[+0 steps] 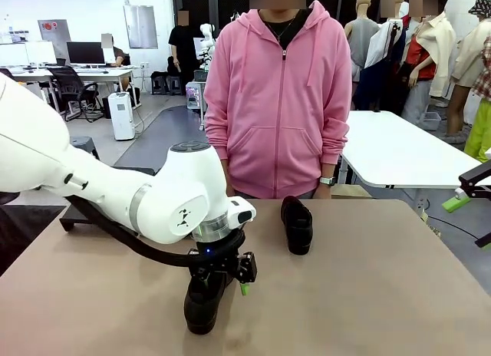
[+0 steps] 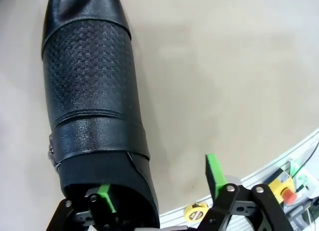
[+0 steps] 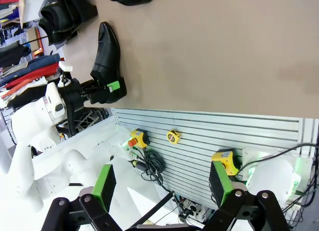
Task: Organize the shoes by placing them on the stand.
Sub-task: Place the Shoe from the middle of the table onto the Shoes Stand.
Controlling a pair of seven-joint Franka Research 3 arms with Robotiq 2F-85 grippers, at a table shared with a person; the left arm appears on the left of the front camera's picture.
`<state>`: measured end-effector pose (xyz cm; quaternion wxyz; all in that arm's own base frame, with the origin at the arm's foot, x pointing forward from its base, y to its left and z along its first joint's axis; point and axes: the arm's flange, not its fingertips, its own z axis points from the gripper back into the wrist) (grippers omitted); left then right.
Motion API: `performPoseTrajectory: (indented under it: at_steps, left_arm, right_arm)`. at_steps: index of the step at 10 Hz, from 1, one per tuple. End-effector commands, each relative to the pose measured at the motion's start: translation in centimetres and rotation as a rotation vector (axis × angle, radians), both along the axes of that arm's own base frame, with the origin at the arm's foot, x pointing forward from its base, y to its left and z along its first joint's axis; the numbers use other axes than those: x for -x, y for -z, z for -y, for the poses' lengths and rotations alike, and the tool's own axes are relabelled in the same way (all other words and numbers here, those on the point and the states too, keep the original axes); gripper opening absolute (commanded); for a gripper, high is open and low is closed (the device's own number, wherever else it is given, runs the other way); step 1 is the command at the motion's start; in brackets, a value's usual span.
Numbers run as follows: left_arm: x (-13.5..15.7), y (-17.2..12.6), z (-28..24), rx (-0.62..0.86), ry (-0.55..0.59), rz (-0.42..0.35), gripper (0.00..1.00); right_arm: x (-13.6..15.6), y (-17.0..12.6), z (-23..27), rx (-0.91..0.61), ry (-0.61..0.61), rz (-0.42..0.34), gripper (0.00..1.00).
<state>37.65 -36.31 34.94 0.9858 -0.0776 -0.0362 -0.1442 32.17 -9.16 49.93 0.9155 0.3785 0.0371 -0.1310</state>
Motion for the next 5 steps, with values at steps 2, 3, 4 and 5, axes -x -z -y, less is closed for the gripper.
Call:
performPoseTrajectory:
  at_steps: [2, 3, 4, 5]
  left_arm:
    - [-0.14, -0.59, 0.91, -0.063, -0.032, 0.005, 0.0]
    - [-0.14, -0.5, 1.0, -0.076, -0.032, 0.003, 0.0]
    - [0.05, -0.5, 1.04, -0.08, -0.028, 0.001, 0.0]
    - [0.21, -0.46, 1.09, -0.083, -0.027, 0.009, 0.0]
  right_arm:
    - [0.04, -0.3, 0.04, 0.007, 0.004, -0.012, 1.0]
    - [0.04, -0.3, 0.04, 0.007, 0.004, -0.012, 1.0]
    - [0.04, -0.3, 0.04, 0.007, 0.004, -0.012, 1.0]
    - [0.04, -0.3, 0.04, 0.007, 0.004, -0.012, 1.0]
